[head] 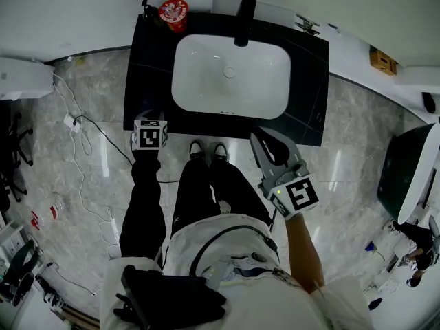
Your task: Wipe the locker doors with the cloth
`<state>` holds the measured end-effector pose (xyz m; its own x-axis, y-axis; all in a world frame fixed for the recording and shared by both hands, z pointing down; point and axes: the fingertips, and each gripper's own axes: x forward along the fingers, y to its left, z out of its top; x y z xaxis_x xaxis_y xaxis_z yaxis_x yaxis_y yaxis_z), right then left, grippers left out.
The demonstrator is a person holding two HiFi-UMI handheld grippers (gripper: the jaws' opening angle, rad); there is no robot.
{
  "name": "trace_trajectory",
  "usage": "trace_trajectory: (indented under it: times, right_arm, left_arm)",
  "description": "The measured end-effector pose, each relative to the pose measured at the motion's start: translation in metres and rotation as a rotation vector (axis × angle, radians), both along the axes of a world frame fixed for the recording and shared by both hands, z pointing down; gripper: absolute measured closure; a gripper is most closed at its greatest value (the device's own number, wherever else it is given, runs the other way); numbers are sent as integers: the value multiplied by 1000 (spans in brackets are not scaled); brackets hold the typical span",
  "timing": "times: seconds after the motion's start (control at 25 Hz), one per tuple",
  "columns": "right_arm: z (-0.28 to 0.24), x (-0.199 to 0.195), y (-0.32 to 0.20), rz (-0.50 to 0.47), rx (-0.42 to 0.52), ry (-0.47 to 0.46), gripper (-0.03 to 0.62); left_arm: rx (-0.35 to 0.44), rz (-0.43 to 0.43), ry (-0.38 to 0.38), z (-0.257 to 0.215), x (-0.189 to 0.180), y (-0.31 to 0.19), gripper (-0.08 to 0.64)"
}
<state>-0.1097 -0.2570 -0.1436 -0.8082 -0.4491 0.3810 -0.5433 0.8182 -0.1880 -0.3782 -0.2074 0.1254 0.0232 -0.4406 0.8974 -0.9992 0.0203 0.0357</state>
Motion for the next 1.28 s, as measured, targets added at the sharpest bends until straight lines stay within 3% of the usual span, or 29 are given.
trace_trajectory:
  times: [0.48,1.0,1.28]
  right_arm:
    - [-2,17,0,-32,11,-31,557]
    - [-2,40,7,-39,18,-37,557]
    - [-7,31,21,-25,40,-44,557]
  left_arm:
    - [154,-31,-165,-44,-1,20,497]
    - [328,-184,-166,-109,-3,28,500]
    - [427,-208,-206,-147,-15,50,500]
